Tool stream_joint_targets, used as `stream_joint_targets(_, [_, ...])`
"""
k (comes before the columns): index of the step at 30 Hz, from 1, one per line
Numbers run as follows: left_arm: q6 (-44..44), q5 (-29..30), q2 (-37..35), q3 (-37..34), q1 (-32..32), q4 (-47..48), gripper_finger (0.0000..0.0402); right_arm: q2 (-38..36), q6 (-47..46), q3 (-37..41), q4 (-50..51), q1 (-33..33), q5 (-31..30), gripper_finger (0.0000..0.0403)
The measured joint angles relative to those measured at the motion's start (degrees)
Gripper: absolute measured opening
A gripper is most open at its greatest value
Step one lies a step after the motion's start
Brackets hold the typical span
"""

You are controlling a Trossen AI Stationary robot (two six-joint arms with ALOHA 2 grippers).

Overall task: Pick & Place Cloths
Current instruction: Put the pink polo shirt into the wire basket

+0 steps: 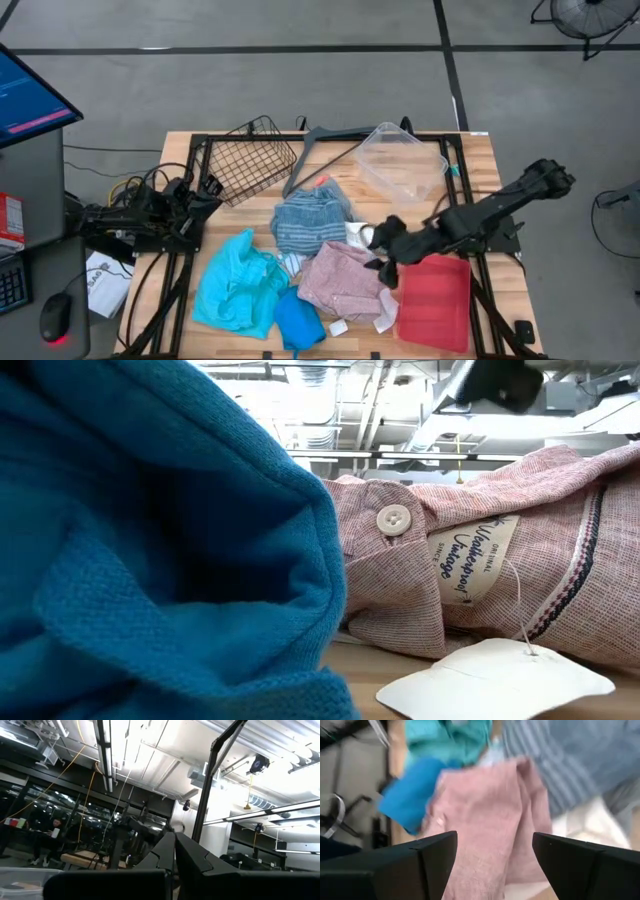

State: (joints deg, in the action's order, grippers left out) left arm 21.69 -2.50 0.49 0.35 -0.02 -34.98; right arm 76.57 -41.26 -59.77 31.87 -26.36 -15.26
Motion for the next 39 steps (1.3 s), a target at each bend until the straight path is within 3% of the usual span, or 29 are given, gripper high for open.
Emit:
stream_joint_targets(15, [0.0,-0.04,0.0,-0.01,0.01,-0.02,0.0002,16.46,1.18,0.04,-0.8,2.97,2.21,0.0272])
stream_joint_targets(26, [0.0,-0.07,0.0,-0.01,0.01,-0.02,0.0002,26.01,-0.5,-0.15,-4.54,3.29,12.41,0.0302])
stream_joint_targets(28, [0.0,-0.07,-0.01,0.01,0.0,-0.02,0.0002,26.75,-2.33,-0.3,-3.47,3.94,13.74,0.0282])
stream_joint_targets(30, [0.0,-0.07,0.0,0.0,-0.01,-0.02,0.0002,27.38,-3.08,-0.3,-2.86,4.4,14.0,0.0236])
stream_joint_targets(35, [0.0,-0.09,0.0,0.01,0.01,-0.02,0.0002,27.37,-2.14,-0.14,-3.37,5.29,15.17,0.0038])
stream_joint_targets(39, [0.0,-0.09,-0.01,-0.01,0.0,-0.02,0.0002,26.22,-1.93,0.07,-3.96,6.96,16.14,0.002])
